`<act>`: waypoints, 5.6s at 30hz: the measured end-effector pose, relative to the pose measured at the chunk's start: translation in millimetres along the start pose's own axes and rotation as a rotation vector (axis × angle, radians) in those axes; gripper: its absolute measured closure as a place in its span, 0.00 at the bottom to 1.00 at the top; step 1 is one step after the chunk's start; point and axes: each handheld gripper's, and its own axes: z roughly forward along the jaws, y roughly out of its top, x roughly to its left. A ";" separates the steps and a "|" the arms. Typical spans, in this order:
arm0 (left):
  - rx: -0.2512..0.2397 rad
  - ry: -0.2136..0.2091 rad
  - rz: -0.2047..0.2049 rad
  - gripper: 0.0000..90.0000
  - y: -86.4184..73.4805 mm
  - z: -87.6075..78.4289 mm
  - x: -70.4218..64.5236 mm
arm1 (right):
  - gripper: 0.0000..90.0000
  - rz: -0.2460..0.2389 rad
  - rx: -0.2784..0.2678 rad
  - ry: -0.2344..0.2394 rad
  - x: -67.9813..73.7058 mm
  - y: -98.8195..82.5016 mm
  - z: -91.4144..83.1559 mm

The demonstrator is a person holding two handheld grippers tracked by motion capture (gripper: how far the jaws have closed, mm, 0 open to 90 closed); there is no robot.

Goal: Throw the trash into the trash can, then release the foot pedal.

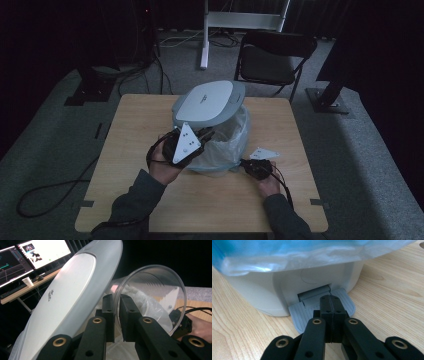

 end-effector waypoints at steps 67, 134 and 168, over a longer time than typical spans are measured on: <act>-0.048 -0.028 -0.094 0.61 -27.8 -35.8 8.6 | 1.00 0.000 -0.001 0.000 0.1 0.0 0.1; 0.124 0.041 -0.414 0.57 -150.6 -52.7 48.4 | 1.00 0.003 -0.018 0.004 -0.3 -0.6 -1.3; 0.157 0.042 -0.456 0.57 -173.8 -48.6 44.1 | 0.92 -0.018 -0.113 -0.072 4.2 9.8 -30.1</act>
